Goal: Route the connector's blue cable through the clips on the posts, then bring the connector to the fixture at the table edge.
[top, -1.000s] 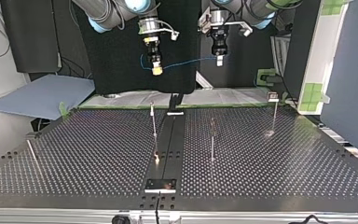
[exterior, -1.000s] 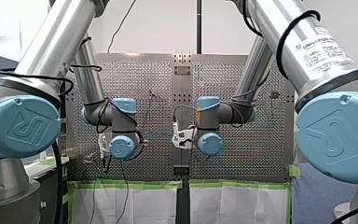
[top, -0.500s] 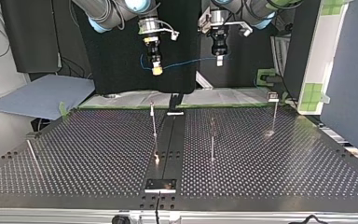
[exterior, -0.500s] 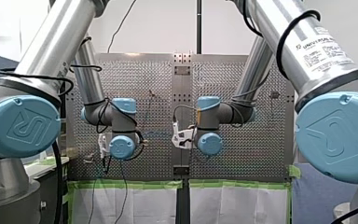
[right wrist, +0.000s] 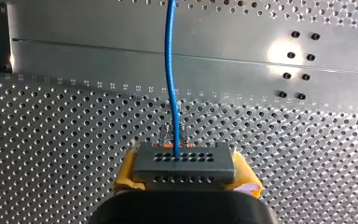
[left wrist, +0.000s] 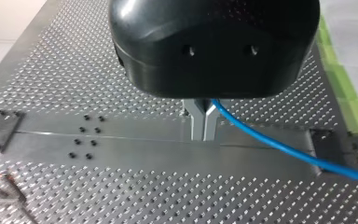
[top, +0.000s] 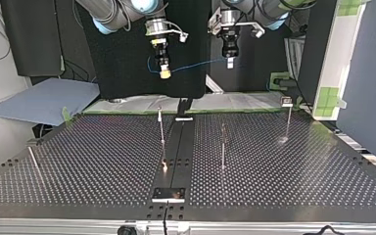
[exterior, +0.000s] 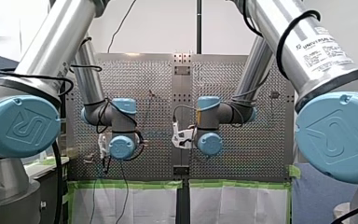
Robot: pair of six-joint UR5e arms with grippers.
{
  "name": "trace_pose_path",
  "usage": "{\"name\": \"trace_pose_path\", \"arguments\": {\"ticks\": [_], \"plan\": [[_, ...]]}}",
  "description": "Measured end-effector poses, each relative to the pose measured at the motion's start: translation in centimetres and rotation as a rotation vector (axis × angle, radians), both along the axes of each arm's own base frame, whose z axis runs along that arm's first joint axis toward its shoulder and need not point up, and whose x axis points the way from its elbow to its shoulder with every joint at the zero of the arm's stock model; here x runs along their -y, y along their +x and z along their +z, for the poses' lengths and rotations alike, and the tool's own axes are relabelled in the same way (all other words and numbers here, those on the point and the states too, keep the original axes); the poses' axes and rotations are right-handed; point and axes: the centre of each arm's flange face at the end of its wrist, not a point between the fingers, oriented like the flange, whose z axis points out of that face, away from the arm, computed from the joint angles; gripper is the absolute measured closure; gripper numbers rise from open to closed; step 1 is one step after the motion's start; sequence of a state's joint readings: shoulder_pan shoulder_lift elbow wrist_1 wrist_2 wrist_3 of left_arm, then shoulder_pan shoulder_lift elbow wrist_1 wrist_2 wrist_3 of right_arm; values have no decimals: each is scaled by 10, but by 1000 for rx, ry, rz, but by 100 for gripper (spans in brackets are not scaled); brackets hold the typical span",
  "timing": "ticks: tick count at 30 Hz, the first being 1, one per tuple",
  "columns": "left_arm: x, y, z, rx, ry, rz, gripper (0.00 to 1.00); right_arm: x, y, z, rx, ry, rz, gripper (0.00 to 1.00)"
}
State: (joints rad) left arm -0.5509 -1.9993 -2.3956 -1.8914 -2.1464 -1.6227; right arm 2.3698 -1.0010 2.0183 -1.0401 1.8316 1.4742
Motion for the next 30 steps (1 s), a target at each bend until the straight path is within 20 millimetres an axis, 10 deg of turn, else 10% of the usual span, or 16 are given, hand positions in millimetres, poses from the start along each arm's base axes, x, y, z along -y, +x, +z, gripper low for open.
{"name": "trace_pose_path", "arguments": {"ticks": [10, 30], "plan": [[0, -4, -7, -18, 14, -13, 100, -1, -13, -32, -57, 51, -18, 100], [0, -4, -7, -19, 14, -14, 100, -1, -14, -36, -62, 56, -19, 100]]}}
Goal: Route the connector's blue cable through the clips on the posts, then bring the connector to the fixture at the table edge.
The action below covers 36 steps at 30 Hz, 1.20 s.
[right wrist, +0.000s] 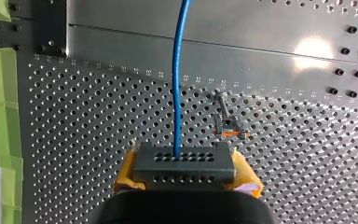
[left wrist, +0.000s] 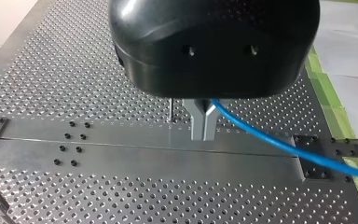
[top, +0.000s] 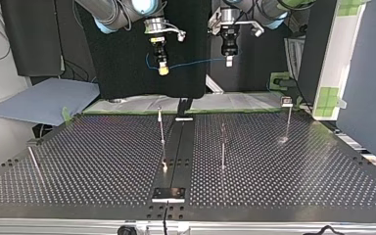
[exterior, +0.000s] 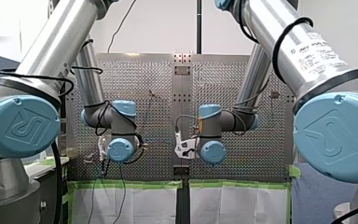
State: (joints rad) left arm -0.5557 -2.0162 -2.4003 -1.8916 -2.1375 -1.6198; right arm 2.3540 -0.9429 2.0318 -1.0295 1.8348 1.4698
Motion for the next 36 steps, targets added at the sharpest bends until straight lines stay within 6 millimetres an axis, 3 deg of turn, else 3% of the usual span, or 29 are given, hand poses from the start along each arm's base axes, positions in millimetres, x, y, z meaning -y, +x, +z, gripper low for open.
{"name": "trace_pose_path", "arguments": {"ticks": [19, 24, 36], "plan": [[0, 0, 0, -1, 1, 0, 100, 0, 0, 0, 0, 0, 0, 100], [2, 12, 5, 3, 9, -3, 100, 9, -1, -5, -3, 15, -22, 100], [16, 54, 57, 83, -97, 12, 100, 35, 24, 50, 112, 9, 1, 100]]}}
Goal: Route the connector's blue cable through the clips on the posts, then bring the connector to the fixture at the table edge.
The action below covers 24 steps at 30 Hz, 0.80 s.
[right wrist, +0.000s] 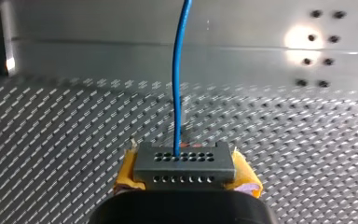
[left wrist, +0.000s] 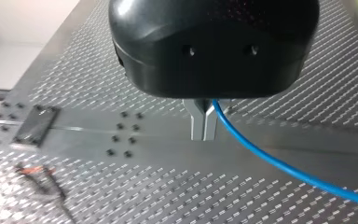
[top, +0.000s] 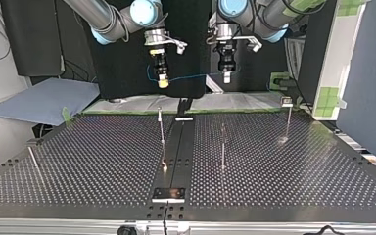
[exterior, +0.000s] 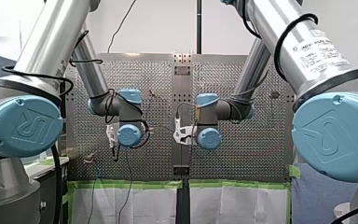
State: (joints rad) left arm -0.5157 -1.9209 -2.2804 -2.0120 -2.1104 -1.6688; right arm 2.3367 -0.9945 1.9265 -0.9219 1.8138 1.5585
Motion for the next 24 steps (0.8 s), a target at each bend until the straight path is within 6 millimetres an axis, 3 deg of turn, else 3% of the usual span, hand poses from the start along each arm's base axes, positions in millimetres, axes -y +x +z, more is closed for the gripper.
{"name": "trace_pose_path", "arguments": {"ticks": [8, 12, 24], "plan": [[-1, 23, 43, 53, -38, 74, 100, 15, 17, 51, 56, -35, 51, 100], [-2, 33, 58, 65, -45, 97, 100, 22, 15, 70, 65, -45, 48, 100], [-16, 44, 62, 14, 23, 170, 100, 45, 13, 92, 52, -30, 25, 100]]}}
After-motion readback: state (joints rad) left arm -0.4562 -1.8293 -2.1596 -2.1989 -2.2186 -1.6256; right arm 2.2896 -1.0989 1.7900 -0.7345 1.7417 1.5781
